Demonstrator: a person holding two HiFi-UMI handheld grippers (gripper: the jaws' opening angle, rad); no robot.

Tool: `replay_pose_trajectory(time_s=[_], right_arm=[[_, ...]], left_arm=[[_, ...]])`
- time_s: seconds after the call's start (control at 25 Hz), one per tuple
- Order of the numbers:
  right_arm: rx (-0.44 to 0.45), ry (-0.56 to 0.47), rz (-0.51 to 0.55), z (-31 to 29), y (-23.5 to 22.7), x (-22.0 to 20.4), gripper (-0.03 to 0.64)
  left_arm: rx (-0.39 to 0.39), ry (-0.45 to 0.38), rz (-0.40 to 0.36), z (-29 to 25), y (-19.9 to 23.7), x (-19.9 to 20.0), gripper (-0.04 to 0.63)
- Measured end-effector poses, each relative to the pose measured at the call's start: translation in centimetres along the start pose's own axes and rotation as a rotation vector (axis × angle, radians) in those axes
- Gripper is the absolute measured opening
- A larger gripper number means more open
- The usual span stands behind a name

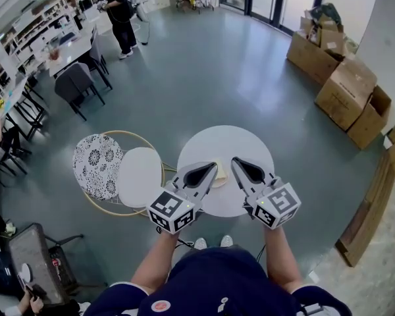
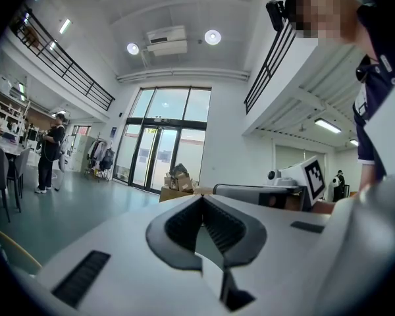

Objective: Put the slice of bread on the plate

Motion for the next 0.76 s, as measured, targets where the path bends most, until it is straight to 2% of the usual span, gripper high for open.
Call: replay_pose_trajectory(time_s=[0.76], right_arm=[[-0.011,-0.021,0.006,0.93,-0.18,0.36,0.005]], left_arm=[[0.01,0.003,0.0,-0.17,-0.6,-0.09,0.008]])
Point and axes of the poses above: the fingertips, and each gripper's own axes: z backward along the fingers, y to its left, x out of its top, the point moved 2 cm from there along z, backward along the fingers, and after that the axes turned 15 degrees about y, right-handed, at the moved point
